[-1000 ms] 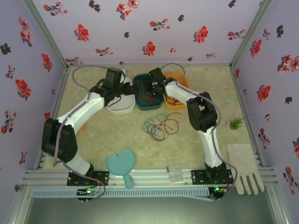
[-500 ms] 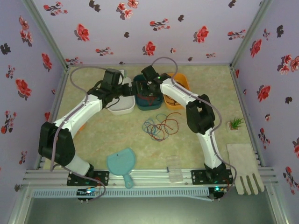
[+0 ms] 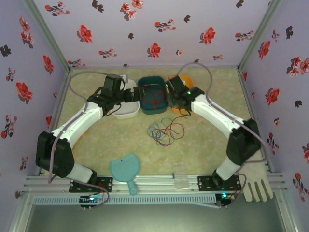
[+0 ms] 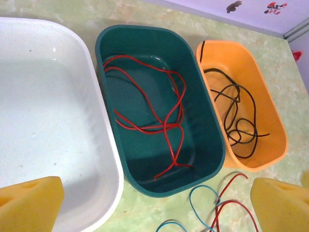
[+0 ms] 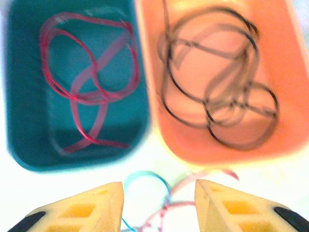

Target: Untangle the cables

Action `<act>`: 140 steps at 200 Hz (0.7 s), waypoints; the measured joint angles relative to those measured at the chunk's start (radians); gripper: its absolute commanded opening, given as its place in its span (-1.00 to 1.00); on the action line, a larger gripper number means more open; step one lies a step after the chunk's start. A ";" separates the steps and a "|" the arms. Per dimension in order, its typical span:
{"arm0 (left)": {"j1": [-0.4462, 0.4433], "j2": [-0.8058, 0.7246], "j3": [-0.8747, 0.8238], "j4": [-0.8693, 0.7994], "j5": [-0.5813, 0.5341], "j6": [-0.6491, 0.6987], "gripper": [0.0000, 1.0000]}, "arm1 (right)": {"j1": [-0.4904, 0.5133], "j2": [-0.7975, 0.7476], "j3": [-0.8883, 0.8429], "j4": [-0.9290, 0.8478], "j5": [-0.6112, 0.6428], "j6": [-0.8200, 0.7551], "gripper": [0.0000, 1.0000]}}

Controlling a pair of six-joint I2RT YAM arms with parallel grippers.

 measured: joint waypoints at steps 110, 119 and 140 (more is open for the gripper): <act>0.003 -0.018 -0.087 0.067 0.000 -0.031 0.99 | 0.000 -0.078 -0.488 0.188 -0.116 0.309 -0.26; 0.003 -0.018 -0.095 0.074 0.000 -0.033 0.99 | 0.000 -0.058 -0.486 0.197 -0.116 0.313 -0.28; 0.004 -0.018 -0.107 0.082 0.000 -0.043 0.99 | 0.000 -0.016 -0.475 0.200 -0.114 0.316 -0.28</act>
